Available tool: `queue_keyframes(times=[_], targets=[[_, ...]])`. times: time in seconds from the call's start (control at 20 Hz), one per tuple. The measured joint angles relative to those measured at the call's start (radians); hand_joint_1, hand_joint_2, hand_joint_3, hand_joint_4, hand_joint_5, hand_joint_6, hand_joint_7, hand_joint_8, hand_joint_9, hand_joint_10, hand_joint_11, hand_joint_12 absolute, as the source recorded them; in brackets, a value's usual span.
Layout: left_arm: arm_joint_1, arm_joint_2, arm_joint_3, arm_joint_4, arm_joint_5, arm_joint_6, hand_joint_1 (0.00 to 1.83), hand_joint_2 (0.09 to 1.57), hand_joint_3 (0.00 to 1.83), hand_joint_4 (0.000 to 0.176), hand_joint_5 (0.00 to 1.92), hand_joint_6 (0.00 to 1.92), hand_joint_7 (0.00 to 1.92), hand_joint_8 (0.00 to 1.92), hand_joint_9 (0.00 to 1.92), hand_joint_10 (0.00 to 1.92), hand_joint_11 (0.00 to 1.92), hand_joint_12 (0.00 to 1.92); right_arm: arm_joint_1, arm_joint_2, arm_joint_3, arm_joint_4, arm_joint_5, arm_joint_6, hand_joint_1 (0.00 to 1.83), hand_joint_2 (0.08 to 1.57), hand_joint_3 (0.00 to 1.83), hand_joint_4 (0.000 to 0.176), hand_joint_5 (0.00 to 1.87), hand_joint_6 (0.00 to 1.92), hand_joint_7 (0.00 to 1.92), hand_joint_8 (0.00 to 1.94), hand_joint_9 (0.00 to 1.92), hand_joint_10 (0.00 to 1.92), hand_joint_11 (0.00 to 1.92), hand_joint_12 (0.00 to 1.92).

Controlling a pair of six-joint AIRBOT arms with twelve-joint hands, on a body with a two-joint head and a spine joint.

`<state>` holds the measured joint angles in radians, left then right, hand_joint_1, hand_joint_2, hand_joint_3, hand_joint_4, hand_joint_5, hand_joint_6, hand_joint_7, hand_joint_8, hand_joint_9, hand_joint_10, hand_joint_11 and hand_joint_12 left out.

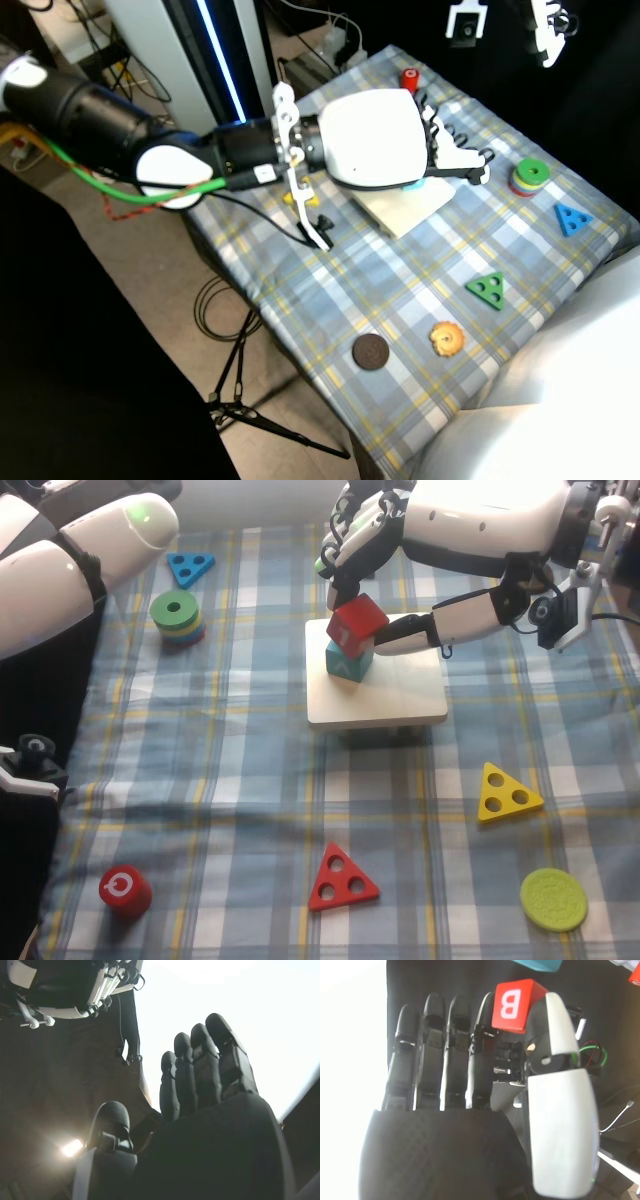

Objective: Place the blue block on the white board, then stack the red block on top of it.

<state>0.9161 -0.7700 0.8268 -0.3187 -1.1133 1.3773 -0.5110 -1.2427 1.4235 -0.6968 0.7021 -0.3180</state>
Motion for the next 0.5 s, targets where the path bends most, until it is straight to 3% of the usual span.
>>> queue_keyframes(times=[0.1,0.2,0.35,0.5], targets=[[0.0,0.0,0.0,0.001,0.0,0.0,0.0,1.27,0.0,0.073,0.33,0.0,0.36,0.0,0.29,0.0,0.0,0.81,0.0,0.0,0.001,0.0,-0.005,0.0,1.14,1.11,0.0,0.0,0.99,0.96,0.79,0.0,0.67,0.0,0.2,0.81],[0.0,0.0,0.0,0.0,0.0,0.0,0.0,1.27,0.0,0.065,0.32,0.0,0.35,0.0,0.28,0.0,0.0,0.81,0.0,0.0,0.002,-0.003,-0.005,0.0,1.15,1.11,0.0,0.0,0.99,0.96,0.79,0.0,0.67,0.0,0.2,0.81],[0.0,0.0,0.0,0.0,0.0,0.0,0.0,1.27,0.0,0.067,0.32,0.0,0.35,0.0,0.29,0.0,0.0,0.79,0.0,0.0,0.004,-0.003,-0.008,0.0,1.14,1.1,0.0,0.0,0.99,0.96,0.8,0.0,0.68,0.0,0.22,0.82],[0.0,0.0,0.0,0.0,0.0,0.0,0.0,1.28,0.0,0.065,0.32,0.0,0.35,0.0,0.29,0.0,0.0,0.81,0.0,0.0,0.004,-0.003,-0.011,0.0,1.11,1.12,0.0,0.0,0.96,1.01,0.8,0.0,0.74,0.01,0.25,1.02]])
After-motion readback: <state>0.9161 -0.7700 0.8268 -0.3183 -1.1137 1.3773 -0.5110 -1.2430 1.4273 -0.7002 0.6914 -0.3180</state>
